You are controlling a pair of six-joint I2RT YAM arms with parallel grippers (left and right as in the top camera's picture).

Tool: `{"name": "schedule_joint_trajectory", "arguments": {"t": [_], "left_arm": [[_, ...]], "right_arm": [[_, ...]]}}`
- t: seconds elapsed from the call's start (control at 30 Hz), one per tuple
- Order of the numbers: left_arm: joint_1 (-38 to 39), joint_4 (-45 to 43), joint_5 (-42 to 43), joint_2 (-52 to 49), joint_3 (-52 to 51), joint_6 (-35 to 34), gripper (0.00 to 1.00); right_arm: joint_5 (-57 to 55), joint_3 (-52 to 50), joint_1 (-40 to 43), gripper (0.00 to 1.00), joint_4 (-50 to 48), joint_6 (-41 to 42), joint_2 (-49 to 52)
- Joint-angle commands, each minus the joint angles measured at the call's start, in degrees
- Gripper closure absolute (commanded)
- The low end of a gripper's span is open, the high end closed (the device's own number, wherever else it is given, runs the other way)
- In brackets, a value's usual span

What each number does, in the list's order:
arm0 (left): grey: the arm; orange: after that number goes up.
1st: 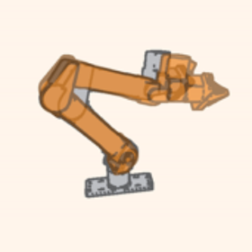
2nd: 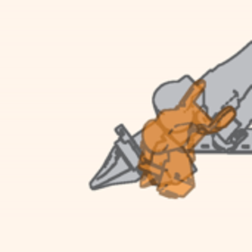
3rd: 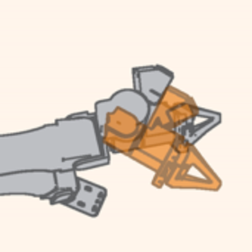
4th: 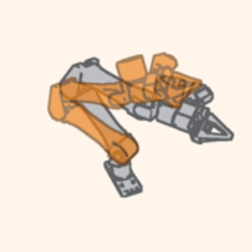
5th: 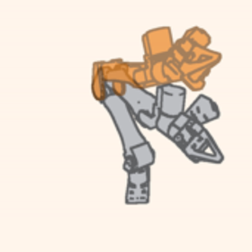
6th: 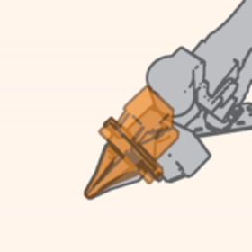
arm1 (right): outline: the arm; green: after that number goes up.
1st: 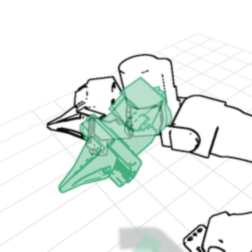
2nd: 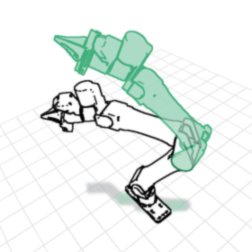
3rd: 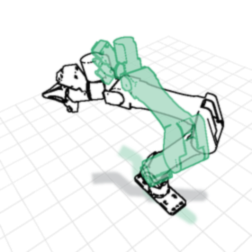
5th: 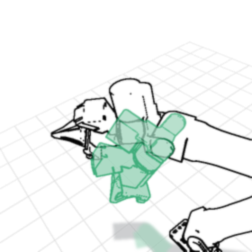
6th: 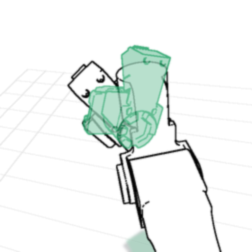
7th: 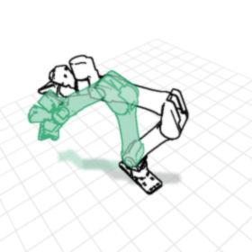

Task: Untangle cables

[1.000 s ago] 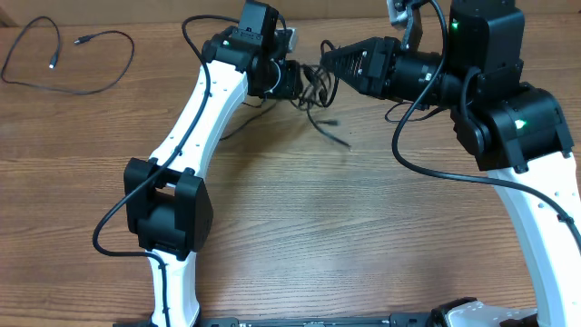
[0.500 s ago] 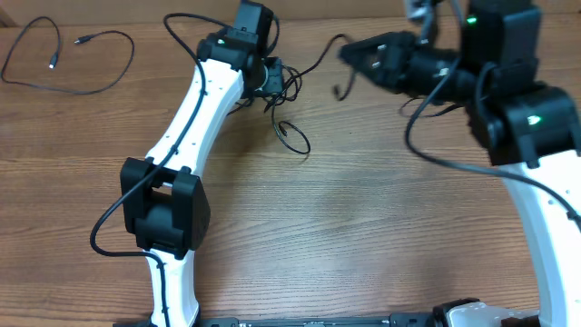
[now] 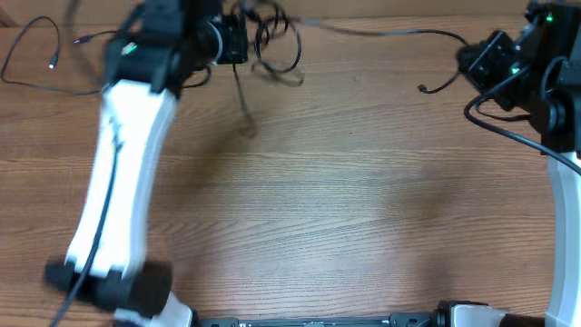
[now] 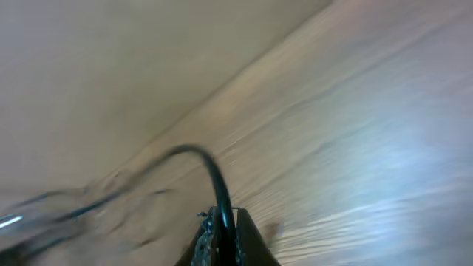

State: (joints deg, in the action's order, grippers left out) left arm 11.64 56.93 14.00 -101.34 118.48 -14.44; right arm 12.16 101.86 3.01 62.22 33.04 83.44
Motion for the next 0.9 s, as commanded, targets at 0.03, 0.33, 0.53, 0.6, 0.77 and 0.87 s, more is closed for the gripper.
{"name": "schedule_joint_trajectory", "arguments": {"t": [0.03,0.33,0.53,0.6,0.77,0.87], "left_arm": [[0.3,-0.1,-7.2,9.1,1.7,1.7,0.96],[0.3,6.9,-32.2,12.5,1.7,-2.1,0.96],[0.3,9.6,-43.7,12.3,1.7,-4.1,0.96],[0.3,10.7,-47.7,12.2,1.7,-5.9,0.96],[0.3,11.8,-38.8,12.1,1.7,-8.2,0.96],[0.4,10.3,-22.1,11.7,1.7,-3.6,0.96]], "right_arm": [[-17.6,1.4,0.6,0.96,2.1,0.2,-1.9],[-34.9,1.4,0.6,0.96,6.9,5.6,-1.8],[-42.1,1.4,0.6,0.96,7.9,6.2,-1.8],[-42.6,1.4,0.6,0.96,8.0,6.3,-1.8],[-34.5,1.3,0.6,0.87,7.9,8.7,-1.8],[-20.9,1.3,0.6,0.75,6.5,7.9,-1.5]]}}
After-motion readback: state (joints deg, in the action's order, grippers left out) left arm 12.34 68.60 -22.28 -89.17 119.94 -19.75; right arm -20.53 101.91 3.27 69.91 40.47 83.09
